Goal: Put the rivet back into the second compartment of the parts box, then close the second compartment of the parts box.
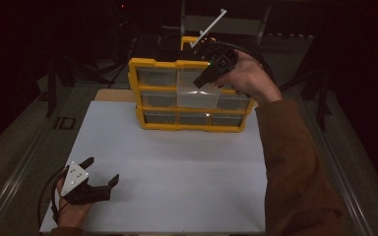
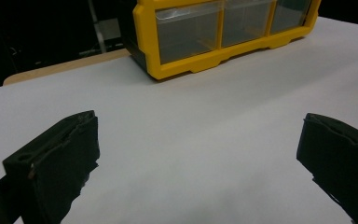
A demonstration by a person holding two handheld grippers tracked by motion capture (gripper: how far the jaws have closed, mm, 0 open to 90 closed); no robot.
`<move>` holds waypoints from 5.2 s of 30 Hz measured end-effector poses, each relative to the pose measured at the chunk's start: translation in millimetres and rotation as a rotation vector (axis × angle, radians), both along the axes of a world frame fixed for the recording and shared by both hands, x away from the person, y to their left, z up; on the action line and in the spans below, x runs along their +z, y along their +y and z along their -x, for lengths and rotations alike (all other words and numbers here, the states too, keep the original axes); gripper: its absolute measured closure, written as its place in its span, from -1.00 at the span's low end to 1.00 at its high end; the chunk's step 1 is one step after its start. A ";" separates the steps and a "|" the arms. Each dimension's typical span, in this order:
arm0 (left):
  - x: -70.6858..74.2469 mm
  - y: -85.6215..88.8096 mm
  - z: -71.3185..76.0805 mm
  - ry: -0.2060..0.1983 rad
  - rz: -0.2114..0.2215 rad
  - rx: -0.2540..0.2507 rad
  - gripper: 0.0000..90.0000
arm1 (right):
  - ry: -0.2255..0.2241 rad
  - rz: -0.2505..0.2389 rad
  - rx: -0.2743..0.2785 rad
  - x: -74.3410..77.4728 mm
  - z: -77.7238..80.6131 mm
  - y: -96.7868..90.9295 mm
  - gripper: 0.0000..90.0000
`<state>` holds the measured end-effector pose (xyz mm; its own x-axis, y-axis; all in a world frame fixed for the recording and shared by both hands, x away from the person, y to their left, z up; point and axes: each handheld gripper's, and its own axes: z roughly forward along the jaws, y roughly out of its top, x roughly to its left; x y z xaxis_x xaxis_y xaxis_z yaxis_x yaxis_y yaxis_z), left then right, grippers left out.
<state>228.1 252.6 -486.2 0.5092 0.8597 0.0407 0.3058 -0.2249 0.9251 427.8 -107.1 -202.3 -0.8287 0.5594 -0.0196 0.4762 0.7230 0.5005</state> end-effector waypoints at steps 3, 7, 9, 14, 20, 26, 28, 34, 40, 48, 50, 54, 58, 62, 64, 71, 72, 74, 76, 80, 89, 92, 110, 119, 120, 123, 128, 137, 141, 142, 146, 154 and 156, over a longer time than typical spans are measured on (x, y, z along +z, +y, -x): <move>0.0 0.2 0.0 0.001 0.001 0.000 -1.00 | -0.001 0.000 -0.016 0.0 -3.0 -1.4 0.83; 0.0 0.1 0.0 0.000 0.000 0.000 -1.00 | -0.006 -0.012 -0.049 -0.6 -8.4 -4.6 0.83; 0.1 0.2 0.1 0.000 0.000 0.000 -1.00 | -0.005 -0.021 -0.056 -0.5 -9.9 -5.5 0.83; 0.0 0.2 -0.1 0.001 0.002 0.001 -1.00 | -0.007 -0.038 -0.089 -0.2 -15.1 -6.9 0.83; 0.0 0.2 0.1 0.000 0.000 0.000 -1.00 | -0.014 -0.034 -0.100 -3.8 -18.9 0.4 0.81; 0.2 0.4 0.4 -0.001 -0.002 -0.001 -1.00 | -0.021 -0.032 -0.101 -4.9 -19.6 8.1 0.81; 0.1 0.4 0.3 0.001 -0.001 -0.002 -1.00 | -0.020 -0.035 -0.096 -5.2 -19.4 12.8 0.81; 0.1 0.5 0.4 0.000 -0.001 -0.003 -1.00 | -0.011 -0.043 -0.088 -7.8 -22.0 17.8 0.53; -0.1 -0.2 0.3 0.001 0.003 -0.005 -1.00 | -0.003 -0.075 -0.039 -8.1 -14.8 22.1 -0.38; -0.1 -0.3 0.3 0.002 0.002 -0.004 -1.00 | -0.029 0.002 0.005 -11.8 -2.0 26.1 -0.66; -0.2 -0.5 0.3 0.003 0.002 -0.004 -1.00 | -0.031 0.008 0.006 -12.5 -0.4 25.6 -0.68; -0.2 -0.2 0.3 0.003 0.002 -0.004 -1.00 | -0.031 0.021 0.013 -14.6 1.9 23.4 -0.68; -0.2 -0.2 0.3 0.002 0.003 -0.004 -1.00 | -0.030 0.020 0.016 -15.0 4.4 20.8 -0.68; 0.3 0.4 0.9 -0.002 0.002 -0.004 -1.00 | -0.026 0.017 0.024 -15.6 8.3 18.7 -0.67; 0.2 0.6 1.2 -0.002 0.000 -0.003 -1.00 | -0.023 0.020 0.029 -16.3 10.2 18.7 -0.66; 0.7 1.5 2.0 -0.005 0.006 -0.001 -1.00 | -0.033 0.020 0.053 -15.0 18.6 18.3 -0.63; 0.7 1.5 2.0 -0.005 0.006 -0.001 -1.00 | -0.037 0.019 0.057 -14.8 19.8 18.4 -0.62; 1.0 1.3 2.2 -0.007 0.003 -0.001 -1.00 | -0.038 0.017 0.064 -13.9 22.2 18.1 -0.59; 1.2 1.4 2.3 -0.011 0.005 0.000 -1.00 | -0.038 0.017 0.071 -13.7 23.8 17.9 -0.58; 1.2 1.6 2.4 -0.012 0.007 0.002 -1.00 | -0.040 0.024 0.082 -14.5 27.7 17.8 -0.54; 1.4 1.3 2.2 -0.011 0.006 0.003 -1.00 | -0.035 0.030 0.106 -21.1 33.8 15.9 -0.52; 1.5 1.1 1.8 -0.010 0.007 0.001 -1.00 | -0.032 0.033 0.109 -22.9 35.3 14.3 -0.52; 1.5 0.2 1.4 -0.008 0.005 -0.001 -1.00 | -0.013 0.036 0.126 -39.6 43.0 3.1 -0.45; 1.3 0.0 1.5 -0.009 0.006 -0.001 -1.00 | -0.017 0.034 0.131 -47.0 45.4 -4.1 -0.22; 1.3 -0.2 1.5 -0.009 0.007 -0.002 -1.00 | -0.020 0.030 0.128 -47.7 45.5 -4.9 -0.17; 1.1 0.1 1.5 -0.008 0.008 -0.002 -1.00 | -0.033 0.028 0.126 -50.3 46.7 -7.1 0.02; 1.2 -0.1 1.5 -0.008 0.007 -0.003 -1.00 | -0.040 0.015 0.116 -54.0 47.3 -9.8 0.24; 1.0 -0.2 1.2 -0.005 0.006 -0.004 -1.00 | -0.079 -0.010 0.073 -64.9 44.6 -18.1 0.67; 1.0 -0.3 1.2 -0.006 0.005 -0.005 -1.00 | -0.105 -0.026 0.054 -68.2 42.5 -20.8 0.87; 1.1 -0.3 1.3 -0.006 0.006 -0.004 -1.00 | -0.115 -0.030 0.043 -69.2 41.7 -21.1 0.92; 1.1 -0.3 1.4 -0.006 0.006 -0.005 -1.00 | -0.137 -0.032 0.028 -73.0 39.7 -21.0 0.99; 1.2 -0.1 1.5 -0.006 0.007 -0.004 -1.00 | -0.179 -0.029 0.003 -82.7 37.3 -19.2 1.00; 1.2 -0.1 1.6 -0.006 0.005 -0.005 -1.00 | -0.188 -0.028 0.002 -85.5 37.2 -18.6 1.00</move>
